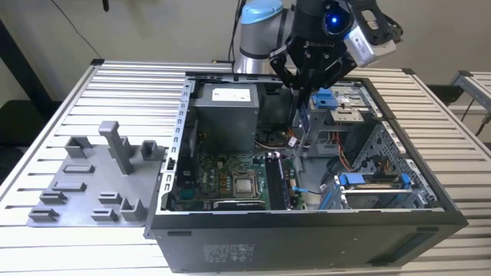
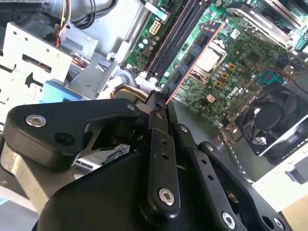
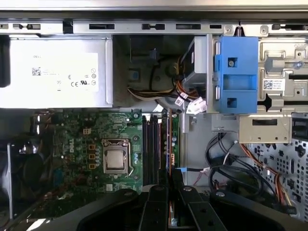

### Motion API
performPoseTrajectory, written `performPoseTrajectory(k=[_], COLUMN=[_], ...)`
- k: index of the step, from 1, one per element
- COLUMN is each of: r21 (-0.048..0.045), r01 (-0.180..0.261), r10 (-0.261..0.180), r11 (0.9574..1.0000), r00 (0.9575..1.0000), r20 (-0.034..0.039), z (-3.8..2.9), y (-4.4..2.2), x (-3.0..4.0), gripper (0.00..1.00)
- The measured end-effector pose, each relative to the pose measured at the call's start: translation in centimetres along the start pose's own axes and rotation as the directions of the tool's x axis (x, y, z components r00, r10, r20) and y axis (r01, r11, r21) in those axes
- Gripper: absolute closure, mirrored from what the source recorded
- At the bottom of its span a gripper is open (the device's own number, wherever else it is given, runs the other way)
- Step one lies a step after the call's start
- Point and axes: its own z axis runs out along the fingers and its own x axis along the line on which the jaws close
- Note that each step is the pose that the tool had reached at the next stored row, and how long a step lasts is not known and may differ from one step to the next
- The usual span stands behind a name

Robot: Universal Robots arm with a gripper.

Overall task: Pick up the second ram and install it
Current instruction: 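Insert the second ram into the second slot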

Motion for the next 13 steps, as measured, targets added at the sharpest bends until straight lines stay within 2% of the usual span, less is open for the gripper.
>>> performPoseTrajectory(k=[4,13], r21=[0.0099,0.0118], r01=[0.000,0.000], r10=[0.000,0.000], r11=[1.0000,0.9999], r00=[1.0000,0.9999], r20=[-0.0025,-0.0151], z=[0.34,1.43], y=[0.00,0.00], x=[-0.15,-0.70], gripper=[0.86,0.86])
